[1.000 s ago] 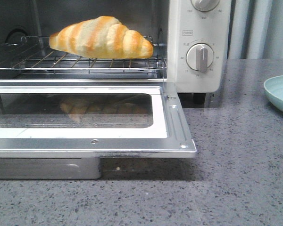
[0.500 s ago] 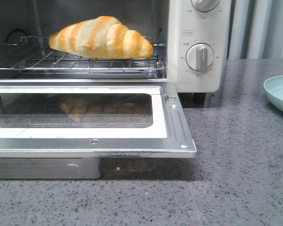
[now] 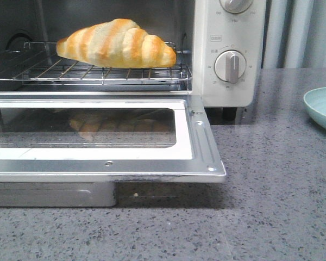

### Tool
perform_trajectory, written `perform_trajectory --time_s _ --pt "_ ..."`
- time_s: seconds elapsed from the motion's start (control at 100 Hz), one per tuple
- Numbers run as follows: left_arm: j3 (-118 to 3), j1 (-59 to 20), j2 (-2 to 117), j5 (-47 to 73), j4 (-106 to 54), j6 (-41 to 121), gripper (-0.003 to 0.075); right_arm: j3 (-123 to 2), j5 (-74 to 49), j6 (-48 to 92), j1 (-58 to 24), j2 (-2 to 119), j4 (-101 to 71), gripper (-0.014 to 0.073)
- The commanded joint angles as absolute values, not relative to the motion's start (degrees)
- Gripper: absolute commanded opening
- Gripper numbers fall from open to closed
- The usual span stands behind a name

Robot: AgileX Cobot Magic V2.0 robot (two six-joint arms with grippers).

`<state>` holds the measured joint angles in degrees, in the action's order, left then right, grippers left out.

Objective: Put bread in oven

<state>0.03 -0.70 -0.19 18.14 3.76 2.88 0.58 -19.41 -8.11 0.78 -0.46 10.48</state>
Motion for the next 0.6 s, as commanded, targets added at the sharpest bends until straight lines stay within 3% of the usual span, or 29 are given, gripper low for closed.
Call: perform_trajectory --time_s 0.0,0.59 --pt "1.38 -0.81 -1.9 17.08 4.44 2.04 -0.0021 1.35 -17.76 -8.04 1.11 -1.67 10.43 -0.0061" --pt "1.38 -0.81 -1.9 17.3 5.47 2.04 -0.0021 1.35 -17.76 -8.04 1.11 -1.67 10.43 -0.0061"
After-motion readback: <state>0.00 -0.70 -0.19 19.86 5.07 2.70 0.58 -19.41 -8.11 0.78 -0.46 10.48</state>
